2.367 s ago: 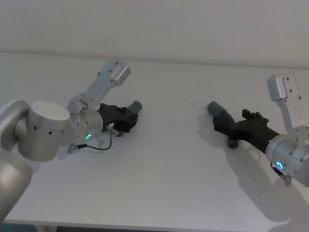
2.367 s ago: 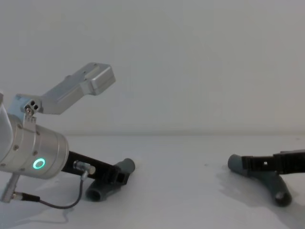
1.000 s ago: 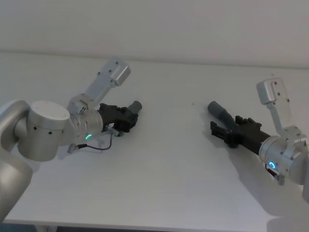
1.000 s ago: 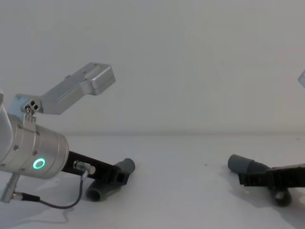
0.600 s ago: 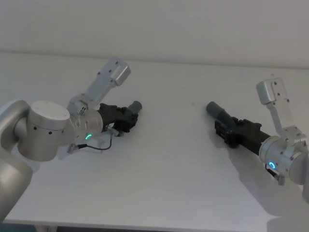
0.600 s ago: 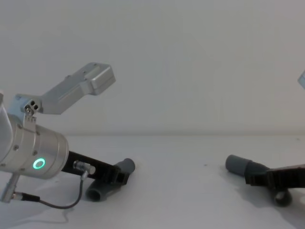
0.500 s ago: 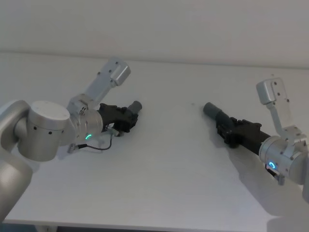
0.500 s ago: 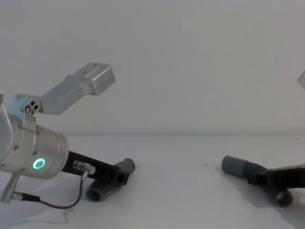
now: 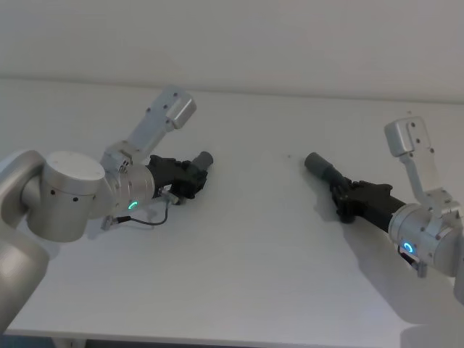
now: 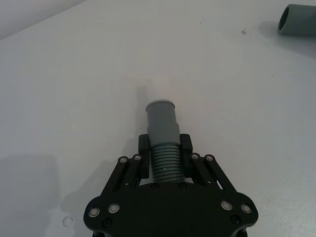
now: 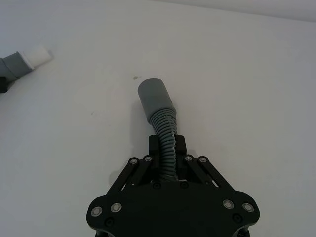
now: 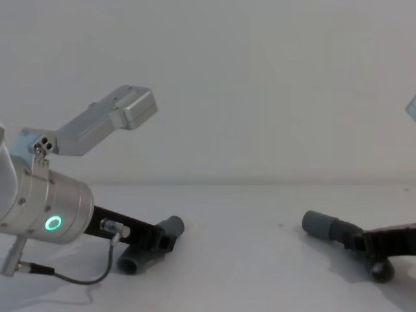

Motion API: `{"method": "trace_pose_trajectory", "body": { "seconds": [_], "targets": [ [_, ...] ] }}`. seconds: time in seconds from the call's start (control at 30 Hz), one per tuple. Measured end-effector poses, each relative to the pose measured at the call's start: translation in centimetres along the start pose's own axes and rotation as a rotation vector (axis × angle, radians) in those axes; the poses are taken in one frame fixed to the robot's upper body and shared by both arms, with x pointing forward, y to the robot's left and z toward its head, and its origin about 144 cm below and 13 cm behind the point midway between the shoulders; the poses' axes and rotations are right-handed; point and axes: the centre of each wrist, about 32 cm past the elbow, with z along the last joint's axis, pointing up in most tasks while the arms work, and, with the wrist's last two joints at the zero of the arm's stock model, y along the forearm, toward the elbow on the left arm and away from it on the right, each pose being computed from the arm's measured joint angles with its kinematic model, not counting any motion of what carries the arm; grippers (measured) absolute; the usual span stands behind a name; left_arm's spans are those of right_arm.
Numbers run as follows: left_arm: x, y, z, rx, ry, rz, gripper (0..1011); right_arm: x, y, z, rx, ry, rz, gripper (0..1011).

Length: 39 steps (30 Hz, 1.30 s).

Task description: Use both hands to pick up one end of the pipe from the table, align the ends, and insert them.

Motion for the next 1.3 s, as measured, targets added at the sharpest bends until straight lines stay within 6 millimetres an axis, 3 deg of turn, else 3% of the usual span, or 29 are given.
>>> {"method": "trace_pose_trajectory", "body": {
  "seconds": [0.47, 0.9, 1.3],
  "targets": [
    [-0.5, -0.1, 0.5, -0.011, -0.024, 0.027, 353, 0.9, -0.4, 0.1, 0.060, -0.004, 0.073, 166],
    [-1.4, 0.9, 2.9, -0.114, -0.099, 0.073, 353, 2.7, -1.4, 1.5, 0.204, -0.034, 0.204, 164],
    [-0.2, 2.3, 3.6, -0.161, -0.168, -0.007, 353, 4.7, -2.1, 2.4, 0.265, -0.092, 0.362, 161]
  ]
}}
